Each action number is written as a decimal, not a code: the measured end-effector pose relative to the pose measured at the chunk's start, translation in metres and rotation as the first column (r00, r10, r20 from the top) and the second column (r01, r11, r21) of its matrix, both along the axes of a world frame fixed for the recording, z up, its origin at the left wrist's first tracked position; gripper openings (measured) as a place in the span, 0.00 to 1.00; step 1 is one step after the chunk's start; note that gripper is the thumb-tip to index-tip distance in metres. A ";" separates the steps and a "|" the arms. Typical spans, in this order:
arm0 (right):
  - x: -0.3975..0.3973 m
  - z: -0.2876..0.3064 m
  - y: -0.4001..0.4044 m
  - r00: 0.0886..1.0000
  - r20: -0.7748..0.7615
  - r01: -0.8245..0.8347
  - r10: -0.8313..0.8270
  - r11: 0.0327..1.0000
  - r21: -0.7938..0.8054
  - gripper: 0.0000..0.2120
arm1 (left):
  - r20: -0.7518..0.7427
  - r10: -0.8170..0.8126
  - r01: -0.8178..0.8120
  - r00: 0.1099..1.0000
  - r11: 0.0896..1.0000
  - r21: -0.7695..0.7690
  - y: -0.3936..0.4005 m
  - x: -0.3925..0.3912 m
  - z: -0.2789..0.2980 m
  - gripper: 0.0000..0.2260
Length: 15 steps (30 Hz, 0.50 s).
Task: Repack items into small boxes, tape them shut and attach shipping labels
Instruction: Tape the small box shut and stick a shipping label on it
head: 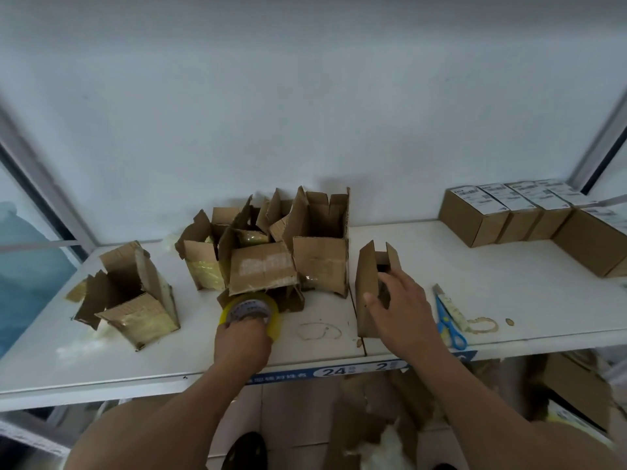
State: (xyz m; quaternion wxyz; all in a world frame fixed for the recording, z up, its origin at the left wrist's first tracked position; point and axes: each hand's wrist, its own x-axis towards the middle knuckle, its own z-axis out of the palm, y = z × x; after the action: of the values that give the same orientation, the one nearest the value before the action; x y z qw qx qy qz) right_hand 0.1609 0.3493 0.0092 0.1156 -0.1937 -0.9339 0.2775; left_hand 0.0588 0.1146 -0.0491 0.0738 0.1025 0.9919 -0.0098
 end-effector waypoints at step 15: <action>0.020 0.023 -0.011 0.988 -0.014 -0.156 0.156 0.975 -0.159 0.14 | 0.198 -0.142 -0.026 0.970 0.748 0.663 0.048 0.065 0.092 0.13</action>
State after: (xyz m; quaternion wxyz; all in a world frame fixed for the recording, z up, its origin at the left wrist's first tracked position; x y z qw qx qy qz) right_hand 0.1809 0.3378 0.0317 0.0780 -0.1281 -0.9208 0.3599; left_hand 0.1237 0.1623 0.0428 0.1497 0.1531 0.9114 0.3516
